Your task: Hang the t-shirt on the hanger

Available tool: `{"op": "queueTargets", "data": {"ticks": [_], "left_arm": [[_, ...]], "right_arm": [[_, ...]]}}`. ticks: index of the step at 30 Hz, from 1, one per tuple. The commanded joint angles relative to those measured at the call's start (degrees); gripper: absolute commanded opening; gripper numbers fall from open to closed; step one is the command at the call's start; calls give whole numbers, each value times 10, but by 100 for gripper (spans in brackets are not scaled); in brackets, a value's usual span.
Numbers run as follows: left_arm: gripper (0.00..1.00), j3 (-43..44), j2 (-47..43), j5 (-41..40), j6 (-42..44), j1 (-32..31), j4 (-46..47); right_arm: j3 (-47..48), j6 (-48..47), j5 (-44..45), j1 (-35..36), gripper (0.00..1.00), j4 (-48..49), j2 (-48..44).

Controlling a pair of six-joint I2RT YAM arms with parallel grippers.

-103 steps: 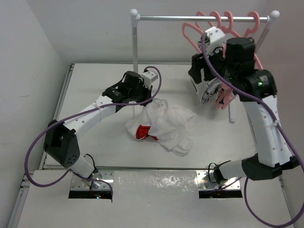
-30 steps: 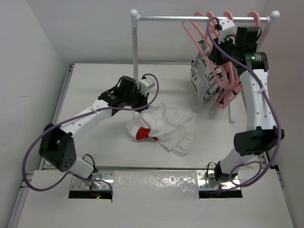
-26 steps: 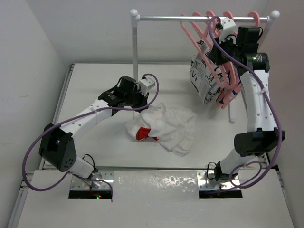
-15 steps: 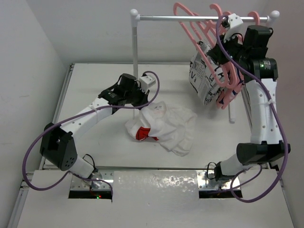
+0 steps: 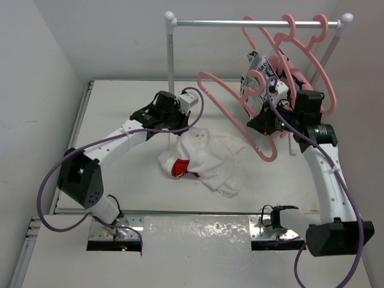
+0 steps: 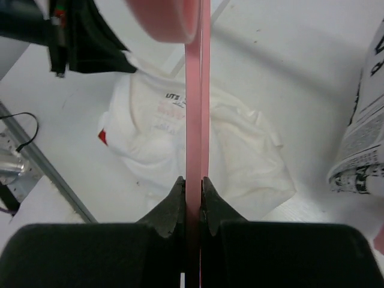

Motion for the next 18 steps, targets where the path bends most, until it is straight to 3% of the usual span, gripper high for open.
{"op": "queueTargets", "data": {"ticks": [1, 10, 18], "left_arm": [[0, 27, 11, -40, -19, 5, 23], [0, 78, 65, -127, -25, 4, 30], [0, 77, 69, -124, -13, 4, 34]], "right_arm": [[-12, -11, -55, 4, 0, 9, -38], [-133, -54, -69, 5, 0, -93, -104], [-162, -61, -80, 7, 0, -100, -109]]}}
